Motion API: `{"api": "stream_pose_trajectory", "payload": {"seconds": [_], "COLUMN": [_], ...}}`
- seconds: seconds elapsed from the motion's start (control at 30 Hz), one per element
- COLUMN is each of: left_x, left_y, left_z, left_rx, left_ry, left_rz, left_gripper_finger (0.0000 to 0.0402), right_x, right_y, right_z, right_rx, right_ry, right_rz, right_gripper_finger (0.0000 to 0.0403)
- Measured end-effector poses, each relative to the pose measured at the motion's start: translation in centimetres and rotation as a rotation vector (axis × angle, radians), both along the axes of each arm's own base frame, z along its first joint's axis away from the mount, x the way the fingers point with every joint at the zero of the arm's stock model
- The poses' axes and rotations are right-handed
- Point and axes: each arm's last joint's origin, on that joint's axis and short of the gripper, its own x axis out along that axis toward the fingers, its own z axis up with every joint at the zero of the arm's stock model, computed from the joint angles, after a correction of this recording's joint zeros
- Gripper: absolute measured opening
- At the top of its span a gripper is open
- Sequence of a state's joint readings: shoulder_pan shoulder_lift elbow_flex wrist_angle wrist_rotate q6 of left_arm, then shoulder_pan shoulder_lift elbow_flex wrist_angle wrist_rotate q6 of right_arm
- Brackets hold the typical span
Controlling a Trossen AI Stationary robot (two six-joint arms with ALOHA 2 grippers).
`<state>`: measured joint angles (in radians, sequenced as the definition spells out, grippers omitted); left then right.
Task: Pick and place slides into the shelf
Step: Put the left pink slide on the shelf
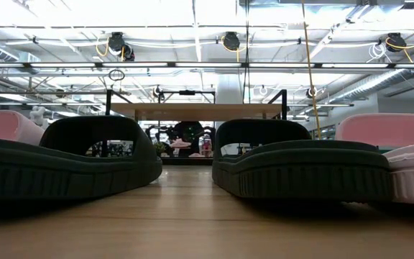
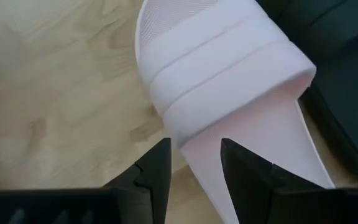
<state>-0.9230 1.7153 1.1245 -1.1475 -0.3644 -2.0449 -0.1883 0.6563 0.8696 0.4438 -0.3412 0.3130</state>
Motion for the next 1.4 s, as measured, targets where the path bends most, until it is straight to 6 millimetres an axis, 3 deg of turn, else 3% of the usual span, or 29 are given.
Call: {"api": "stream_pose_trajectory", "payload": {"seconds": [0.33,0.57,0.8,1.0,1.13,1.4], "left_x": [0.9,2.5,3.2,3.2,2.8,3.7], "left_y": [-0.4,0.9,1.8,-0.4,-0.5,0.7], "left_z": [0.5,0.7,0.7,3.2,5.3,5.0], "left_rx": [-0.024,0.014,0.018,-0.078,0.014,0.051], "left_ry": [-0.040,0.040,0.103,0.074,0.086,0.189], "left_rz": [-0.074,-0.211,-0.240,-0.317,-0.364,-0.514], "left_gripper_finger": [0.0136,0.0136,0.0136,0.0136,0.0136,0.0136], "right_x": [0.0,0.0,0.0,0.0,0.2,0.2], "right_y": [0.0,-0.2,-0.2,-0.2,-0.2,-0.3], "right_z": [0.0,0.0,0.0,0.0,0.0,0.0], "right_rx": [-0.025,-0.025,-0.024,-0.026,-0.047,-0.046], "right_ry": [-0.007,-0.016,-0.016,-0.016,-0.015,-0.016], "right_rz": [-0.024,-0.078,-0.079,-0.081,-0.098,-0.127], "right_gripper_finger": [0.0155,0.0155,0.0155,0.0155,0.0155,0.0155]}}
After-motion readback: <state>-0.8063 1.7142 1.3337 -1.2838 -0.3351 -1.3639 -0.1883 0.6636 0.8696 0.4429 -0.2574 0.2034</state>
